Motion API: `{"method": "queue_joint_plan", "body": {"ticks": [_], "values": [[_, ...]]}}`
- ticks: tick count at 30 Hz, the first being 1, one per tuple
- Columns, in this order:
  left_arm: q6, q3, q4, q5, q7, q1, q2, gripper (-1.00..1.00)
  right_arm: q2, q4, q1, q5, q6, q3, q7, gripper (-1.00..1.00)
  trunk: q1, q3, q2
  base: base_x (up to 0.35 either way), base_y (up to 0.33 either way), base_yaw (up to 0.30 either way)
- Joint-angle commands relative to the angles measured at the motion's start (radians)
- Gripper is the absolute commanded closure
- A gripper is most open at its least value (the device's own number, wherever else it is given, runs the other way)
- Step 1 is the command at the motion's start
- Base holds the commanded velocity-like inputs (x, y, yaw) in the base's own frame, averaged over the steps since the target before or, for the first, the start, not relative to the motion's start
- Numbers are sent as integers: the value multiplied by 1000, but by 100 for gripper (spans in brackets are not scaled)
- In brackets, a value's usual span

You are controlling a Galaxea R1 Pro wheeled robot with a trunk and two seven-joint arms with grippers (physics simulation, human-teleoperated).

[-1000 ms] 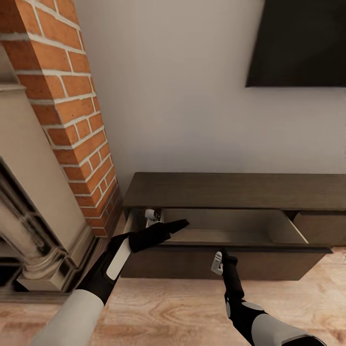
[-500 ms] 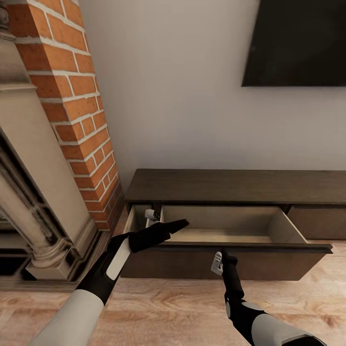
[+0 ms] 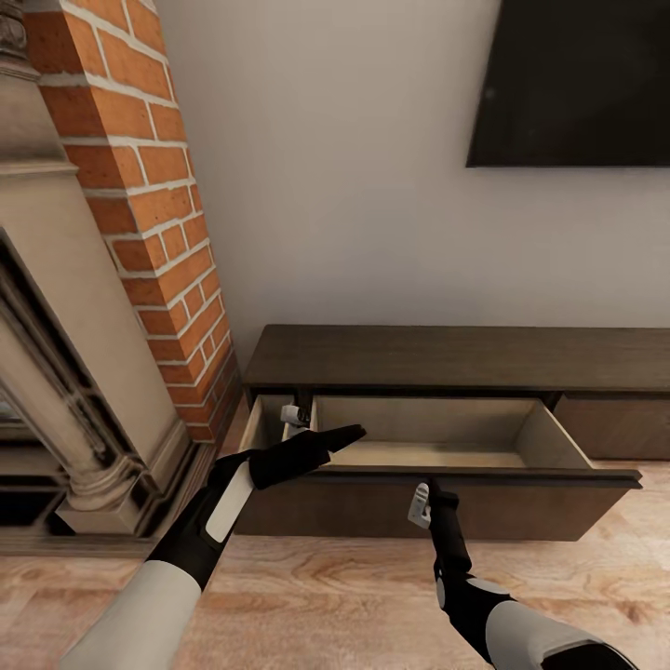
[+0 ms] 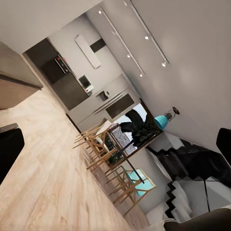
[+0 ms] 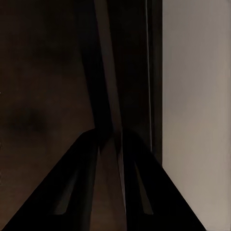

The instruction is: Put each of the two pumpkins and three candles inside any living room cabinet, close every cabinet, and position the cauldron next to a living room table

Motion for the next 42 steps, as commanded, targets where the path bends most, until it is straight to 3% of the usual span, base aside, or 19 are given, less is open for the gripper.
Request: {"method": "queue_joint_plan", "body": {"ticks": [1, 7, 8, 18, 25, 39, 42], "values": [[0, 0, 0, 0, 0, 0, 0, -100, 0, -3, 19, -3, -4, -9, -20, 100, 0, 0, 0, -13, 0, 0], [0, -1, 0, 0, 0, 0, 0, -100, 0, -2, 19, -2, -5, -8, -20, 100, 0, 0, 0, -4, 0, 0], [0, 0, 0, 0, 0, 0, 0, -100, 0, -2, 19, -2, -5, -8, -21, -100, 0, 0, 0, 0, 0, 0], [0, 0, 0, 0, -5, 0, 0, -100, 0, -2, 19, -2, -5, -7, -28, -100, 0, 0, 0, 0, 0, 0], [-1, 5, 6, 0, -86, 1, 2, -100, 0, -2, 19, -3, -5, -7, -28, -100, 0, 0, 0, 0, 0, 0], [0, 36, 14, 0, -137, 3, 3, -100, -1, -3, 19, -4, -6, -7, -28, -100, 0, 0, 0, -143, 0, 0], [1, 39, 14, 0, -138, 3, 2, -100, -1, -3, 19, -4, -7, -8, -28, -100, -2, 11, 0, -6, 0, 0]]}}
